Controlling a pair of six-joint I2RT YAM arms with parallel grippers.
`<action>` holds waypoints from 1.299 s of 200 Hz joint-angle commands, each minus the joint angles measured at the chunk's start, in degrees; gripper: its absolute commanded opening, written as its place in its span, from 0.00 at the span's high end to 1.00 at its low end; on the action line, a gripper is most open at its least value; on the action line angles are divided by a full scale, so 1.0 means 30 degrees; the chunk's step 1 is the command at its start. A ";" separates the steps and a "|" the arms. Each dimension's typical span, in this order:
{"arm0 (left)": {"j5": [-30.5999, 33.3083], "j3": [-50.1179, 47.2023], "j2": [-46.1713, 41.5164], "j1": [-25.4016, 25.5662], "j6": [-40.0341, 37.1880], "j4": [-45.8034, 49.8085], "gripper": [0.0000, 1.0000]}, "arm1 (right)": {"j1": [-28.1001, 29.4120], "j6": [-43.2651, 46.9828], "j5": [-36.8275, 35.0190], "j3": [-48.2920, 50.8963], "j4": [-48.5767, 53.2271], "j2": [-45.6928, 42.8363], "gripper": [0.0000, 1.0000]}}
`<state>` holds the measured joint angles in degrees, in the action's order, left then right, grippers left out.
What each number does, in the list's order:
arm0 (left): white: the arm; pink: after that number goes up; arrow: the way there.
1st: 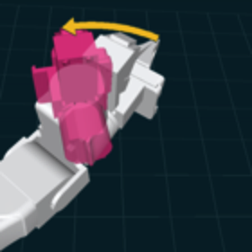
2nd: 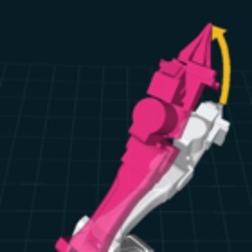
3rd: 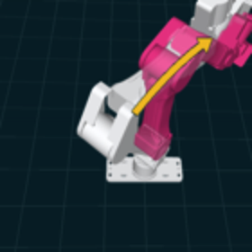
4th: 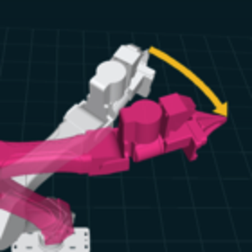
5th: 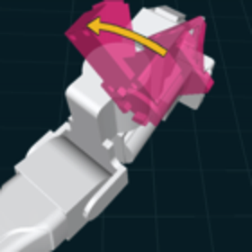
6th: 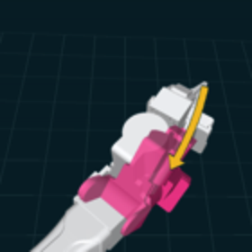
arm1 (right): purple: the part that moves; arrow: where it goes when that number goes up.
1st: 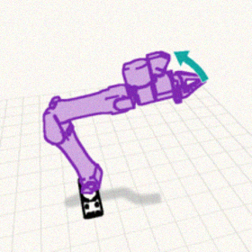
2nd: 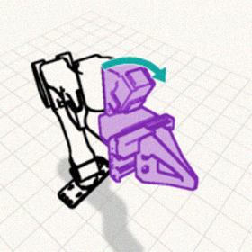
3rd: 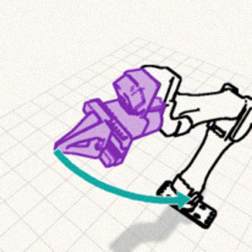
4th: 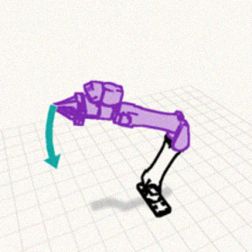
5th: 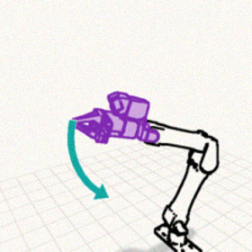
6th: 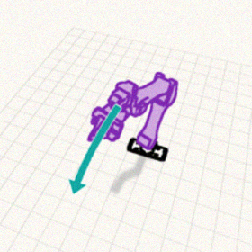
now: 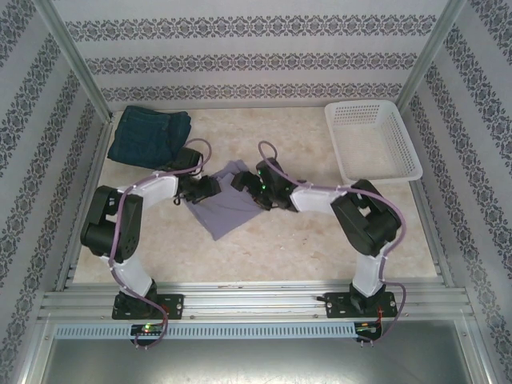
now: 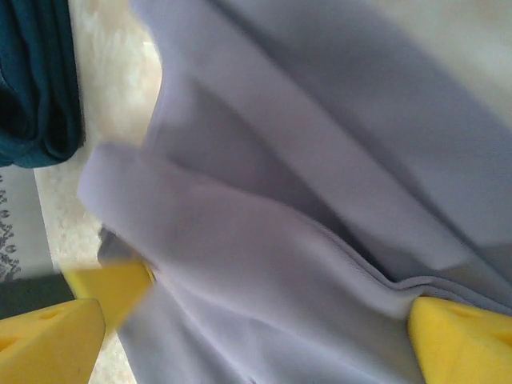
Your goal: Fold and stack the skirts
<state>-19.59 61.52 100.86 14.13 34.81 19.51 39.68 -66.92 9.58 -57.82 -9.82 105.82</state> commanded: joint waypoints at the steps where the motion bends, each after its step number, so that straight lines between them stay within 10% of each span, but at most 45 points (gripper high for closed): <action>1: 0.0384 0.2531 0.0376 -0.0068 -0.2707 0.2603 0.48 | 0.1274 -0.1205 -0.4314 0.1020 -0.0099 -0.1863 0.02; 33: 0.0587 0.1988 -0.1936 -0.0052 -0.1722 0.2759 0.37 | 0.0203 0.4635 -0.5376 0.0669 0.1858 -0.3798 0.02; 103: -0.0715 -0.4124 -0.6613 -0.0083 0.0170 0.0048 0.33 | -0.3268 1.7041 0.6582 -0.5429 0.7681 0.1138 0.25; 181: -0.0295 -0.4163 -0.4087 -0.1462 -0.0090 -0.1004 0.49 | -0.2798 1.8658 0.9364 -1.1228 0.9347 0.6540 0.37; 227: -0.0111 -0.3296 -0.3150 -0.1533 -0.0450 -0.0568 0.70 | -0.2655 1.7962 0.8997 -1.1243 0.8212 0.6083 0.85; 260: 0.0875 -0.3279 -0.3973 -0.1523 -0.0759 -0.0169 0.84 | -0.2908 1.7867 0.6470 -0.9689 0.7564 0.3114 1.00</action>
<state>-19.97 50.24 90.94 10.02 34.41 17.98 31.29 -13.74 34.39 -88.53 14.76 123.17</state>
